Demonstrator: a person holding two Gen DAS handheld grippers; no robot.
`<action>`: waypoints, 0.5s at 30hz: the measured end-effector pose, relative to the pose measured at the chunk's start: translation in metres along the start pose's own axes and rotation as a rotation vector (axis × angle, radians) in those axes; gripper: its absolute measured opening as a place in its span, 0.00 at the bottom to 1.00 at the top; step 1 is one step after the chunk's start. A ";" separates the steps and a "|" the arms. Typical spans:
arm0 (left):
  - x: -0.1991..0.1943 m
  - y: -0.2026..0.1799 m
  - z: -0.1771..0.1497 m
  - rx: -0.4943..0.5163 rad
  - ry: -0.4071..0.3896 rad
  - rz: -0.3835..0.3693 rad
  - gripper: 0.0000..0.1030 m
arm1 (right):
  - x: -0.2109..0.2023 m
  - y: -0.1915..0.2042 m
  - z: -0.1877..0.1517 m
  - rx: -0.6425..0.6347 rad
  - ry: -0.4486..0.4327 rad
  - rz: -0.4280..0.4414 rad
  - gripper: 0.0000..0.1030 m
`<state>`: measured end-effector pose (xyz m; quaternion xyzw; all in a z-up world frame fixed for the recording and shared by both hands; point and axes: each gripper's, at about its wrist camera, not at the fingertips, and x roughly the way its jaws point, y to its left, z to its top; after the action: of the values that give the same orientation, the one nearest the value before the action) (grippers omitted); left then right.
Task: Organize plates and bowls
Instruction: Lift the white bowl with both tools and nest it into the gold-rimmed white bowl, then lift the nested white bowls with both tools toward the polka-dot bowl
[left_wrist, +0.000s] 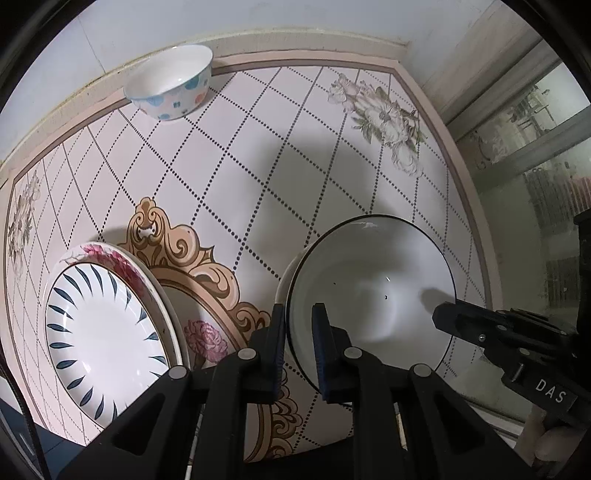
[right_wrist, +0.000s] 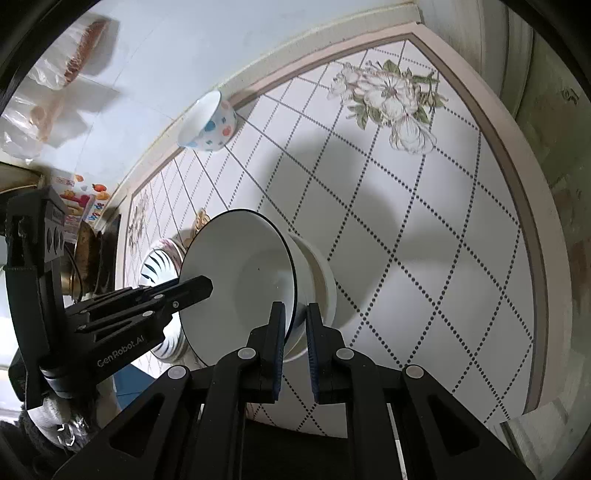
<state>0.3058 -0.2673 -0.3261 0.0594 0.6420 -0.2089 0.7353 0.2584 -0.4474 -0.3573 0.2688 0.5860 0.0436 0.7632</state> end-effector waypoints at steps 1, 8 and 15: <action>0.001 0.000 0.000 0.003 0.003 0.005 0.12 | 0.002 -0.001 -0.001 0.000 0.003 0.000 0.12; 0.012 -0.001 -0.001 0.021 0.020 0.042 0.12 | 0.011 -0.002 -0.002 -0.006 0.016 -0.008 0.12; 0.021 -0.002 -0.003 0.031 0.036 0.062 0.12 | 0.015 -0.001 0.000 -0.023 0.021 -0.028 0.12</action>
<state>0.3042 -0.2726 -0.3463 0.0946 0.6497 -0.1947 0.7287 0.2633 -0.4421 -0.3709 0.2513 0.5970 0.0427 0.7606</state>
